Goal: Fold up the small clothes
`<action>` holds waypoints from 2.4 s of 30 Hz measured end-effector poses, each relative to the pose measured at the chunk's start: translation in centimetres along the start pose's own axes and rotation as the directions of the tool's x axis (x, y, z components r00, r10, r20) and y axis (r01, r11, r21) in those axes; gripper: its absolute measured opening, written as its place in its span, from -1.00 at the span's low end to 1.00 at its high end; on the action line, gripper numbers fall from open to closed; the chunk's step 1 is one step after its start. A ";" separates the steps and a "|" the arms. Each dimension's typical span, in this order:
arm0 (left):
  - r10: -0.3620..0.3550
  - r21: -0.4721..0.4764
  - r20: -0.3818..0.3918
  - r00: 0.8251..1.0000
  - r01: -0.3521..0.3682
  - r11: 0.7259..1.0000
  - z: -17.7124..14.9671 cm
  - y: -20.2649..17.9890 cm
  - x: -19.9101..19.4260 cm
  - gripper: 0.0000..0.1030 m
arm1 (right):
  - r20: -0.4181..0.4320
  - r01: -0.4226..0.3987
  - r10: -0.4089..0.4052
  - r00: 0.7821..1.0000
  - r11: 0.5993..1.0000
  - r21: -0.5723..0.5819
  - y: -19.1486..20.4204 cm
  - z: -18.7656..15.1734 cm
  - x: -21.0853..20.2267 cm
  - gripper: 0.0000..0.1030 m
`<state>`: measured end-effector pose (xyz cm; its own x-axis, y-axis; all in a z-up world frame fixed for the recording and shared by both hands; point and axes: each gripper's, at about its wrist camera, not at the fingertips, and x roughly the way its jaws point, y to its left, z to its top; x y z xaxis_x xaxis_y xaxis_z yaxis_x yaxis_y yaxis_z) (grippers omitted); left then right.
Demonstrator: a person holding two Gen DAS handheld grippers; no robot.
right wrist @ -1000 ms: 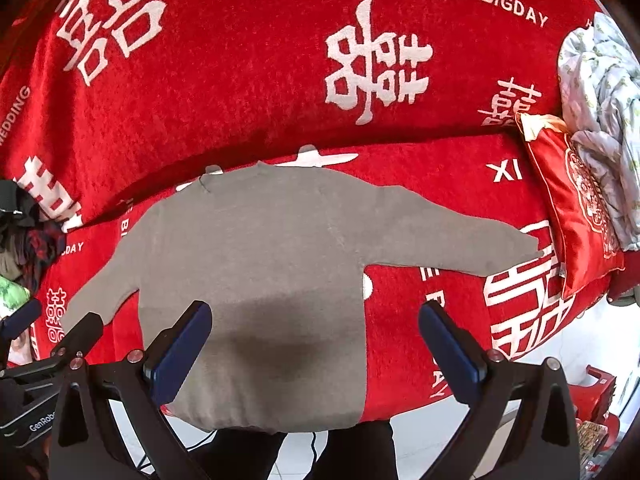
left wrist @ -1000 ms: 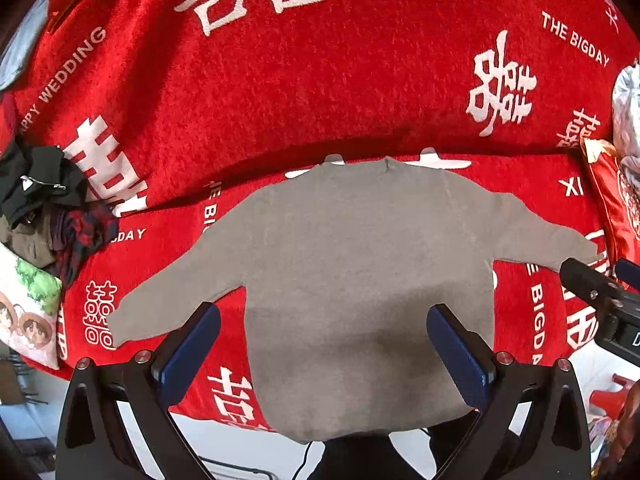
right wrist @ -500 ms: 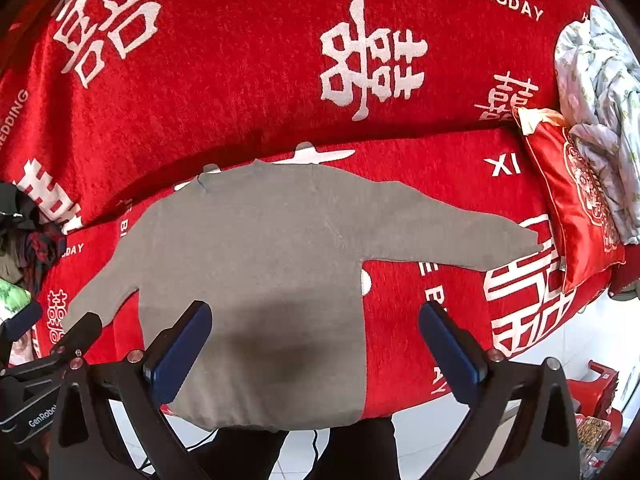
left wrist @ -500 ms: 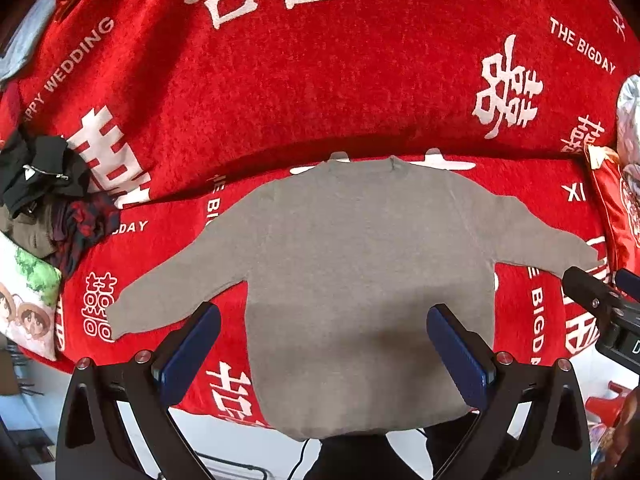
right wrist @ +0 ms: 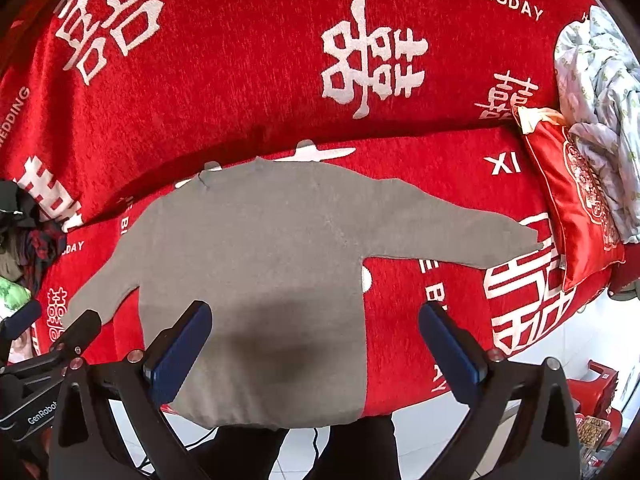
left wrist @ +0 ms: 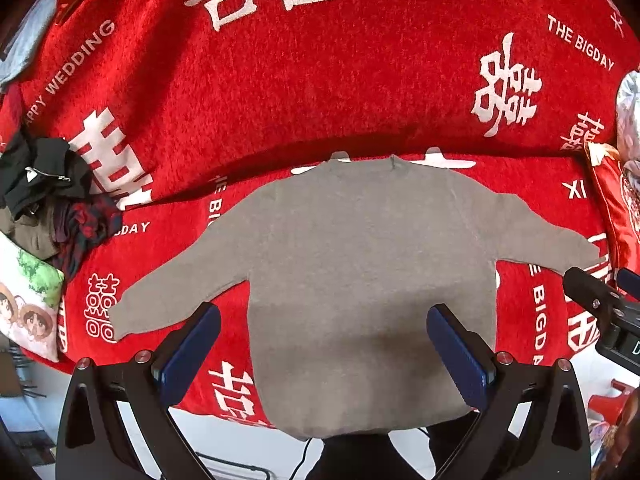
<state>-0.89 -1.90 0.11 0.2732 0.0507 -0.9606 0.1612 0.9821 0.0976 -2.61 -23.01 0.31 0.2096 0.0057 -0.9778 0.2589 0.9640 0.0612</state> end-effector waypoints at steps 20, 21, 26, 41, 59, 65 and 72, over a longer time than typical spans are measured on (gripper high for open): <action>0.009 -0.065 -0.007 1.000 -0.009 0.998 -0.5 1.3 0.2 1.00 | -0.023 0.001 -0.001 1.000 1.000 -0.031 0.6 -0.5 0.5 1.00; 0.009 -0.065 -0.007 1.000 -0.009 0.998 -0.5 1.3 0.2 1.00 | -0.023 0.001 -0.001 1.000 0.999 -0.032 0.6 -0.5 0.6 1.00; 0.009 -0.066 -0.007 1.000 -0.009 0.998 -0.5 1.3 0.2 1.00 | -0.028 0.002 -0.003 1.000 0.999 -0.035 0.7 -0.5 0.7 1.00; 0.009 -0.071 -0.006 1.000 -0.009 0.997 -0.5 1.7 0.3 1.00 | -0.027 0.011 -0.013 1.000 0.999 -0.046 1.0 -0.6 0.8 1.00; -0.034 -0.109 -0.020 0.999 0.031 0.994 -0.5 3.2 1.3 1.00 | -0.024 -0.004 0.003 1.000 1.000 -0.025 0.6 0.1 0.8 1.00; -0.061 -0.151 -0.044 0.997 0.054 0.987 -1.0 5.4 3.6 1.00 | -0.038 -0.018 0.017 0.999 1.000 -0.012 1.1 0.4 2.3 1.00; -0.141 -0.253 -0.081 0.987 0.116 0.960 -3.0 8.5 9.5 1.00 | -0.047 -0.069 0.065 0.997 0.992 -0.110 4.1 -0.1 6.0 1.00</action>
<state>0.21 7.51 -8.98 0.1702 -0.0737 -0.9827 -0.0538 0.9950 -0.0839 -0.37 -18.96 -5.35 0.1816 0.0804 -0.9801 0.1389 0.9846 0.1065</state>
